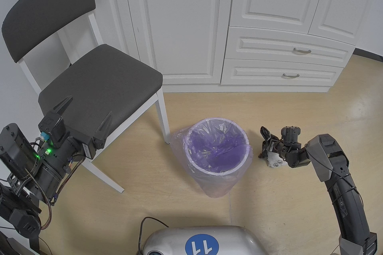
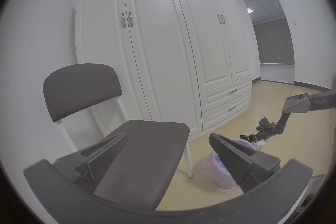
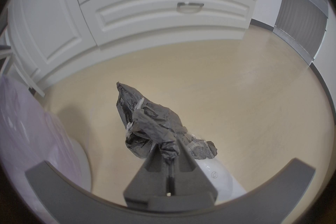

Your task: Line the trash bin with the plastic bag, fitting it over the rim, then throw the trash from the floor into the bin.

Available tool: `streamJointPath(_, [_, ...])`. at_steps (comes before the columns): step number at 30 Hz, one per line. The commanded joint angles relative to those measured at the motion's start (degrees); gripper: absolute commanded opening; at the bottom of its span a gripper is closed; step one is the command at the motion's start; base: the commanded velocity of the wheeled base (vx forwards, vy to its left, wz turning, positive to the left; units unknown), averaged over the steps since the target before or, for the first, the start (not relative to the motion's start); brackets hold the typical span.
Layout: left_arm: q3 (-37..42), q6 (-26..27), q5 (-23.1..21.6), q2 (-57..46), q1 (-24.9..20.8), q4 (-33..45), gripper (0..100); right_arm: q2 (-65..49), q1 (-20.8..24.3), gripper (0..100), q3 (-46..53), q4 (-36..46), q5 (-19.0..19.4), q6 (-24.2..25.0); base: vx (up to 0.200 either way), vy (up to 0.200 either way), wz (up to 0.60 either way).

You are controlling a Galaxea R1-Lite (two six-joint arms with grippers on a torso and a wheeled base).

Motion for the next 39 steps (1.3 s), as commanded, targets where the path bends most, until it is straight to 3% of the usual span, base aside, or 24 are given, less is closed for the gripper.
streamJointPath(1, [0.3, 0.1, -0.1, -0.6, 0.1, 0.0, 100, -2.2, -0.1, 0, 3.6, -5.2, -0.6, 1.4, 0.000, 0.000, 0.00])
streamJointPath(6, [0.4, 0.1, -0.1, -1.1, 0.0, 0.0, 100, -4.1, -0.1, 0, 6.7, -6.6, -1.5, 3.6, 0.000, 0.000, 0.00])
streamJointPath(9, [0.8, 0.1, -0.1, -2.1, -0.1, 0.0, 100, -7.1, -0.9, 0, 7.6, -7.8, -5.0, 10.9, 0.000, 0.000, 0.00])
streamJointPath(10, [0.8, 0.1, -0.1, -2.1, -0.1, 0.0, 100, -7.1, -0.9, 0, 7.6, -7.8, -5.0, 10.9, 0.000, 0.000, 0.00])
streamJointPath(11, [0.8, 0.2, -0.1, -2.4, -0.1, 0.0, 100, -10.3, -2.0, 0, 10.3, -7.6, -5.0, 17.8, 0.000, 0.000, 0.00])
streamJointPath(12, [0.8, 0.2, -0.1, -2.4, -0.1, 0.0, 100, -10.3, -2.0, 0, 10.3, -7.6, -5.0, 17.8, 0.000, 0.000, 0.00])
streamJointPath(13, [0.8, 0.4, -0.1, -2.5, -0.1, 0.0, 100, -13.2, -3.0, 0, 13.7, -7.6, -4.9, 22.5, 0.000, 0.000, 0.00])
streamJointPath(16, [0.9, 0.8, -0.1, -2.5, -0.1, 0.0, 100, -15.8, -3.9, 0, 16.9, -7.6, -4.5, 25.9, 0.000, 0.000, 0.00])
streamJointPath(18, [1.3, 2.0, -0.1, -2.7, -0.1, 0.0, 100, -19.6, -4.4, 0, 22.9, -8.3, -4.1, 30.9, 0.000, 0.000, 0.00])
streamJointPath(21, [1.8, 2.7, -0.1, -3.7, -0.1, 0.1, 100, -23.1, -4.4, 0, 28.4, -9.0, -4.1, 33.4, 0.000, 0.000, 0.00])
streamJointPath(33, [1.7, 3.0, 0.0, -5.2, 1.2, 0.1, 100, -32.7, -2.4, 0, 38.0, -13.3, -2.0, 33.2, 0.000, 0.000, 0.00])
streamJointPath(39, [1.8, 3.0, 0.0, -5.0, 1.2, 0.1, 100, -41.5, -0.6, 0, 45.1, -12.4, -2.2, 24.4, 0.000, 0.000, 0.00])
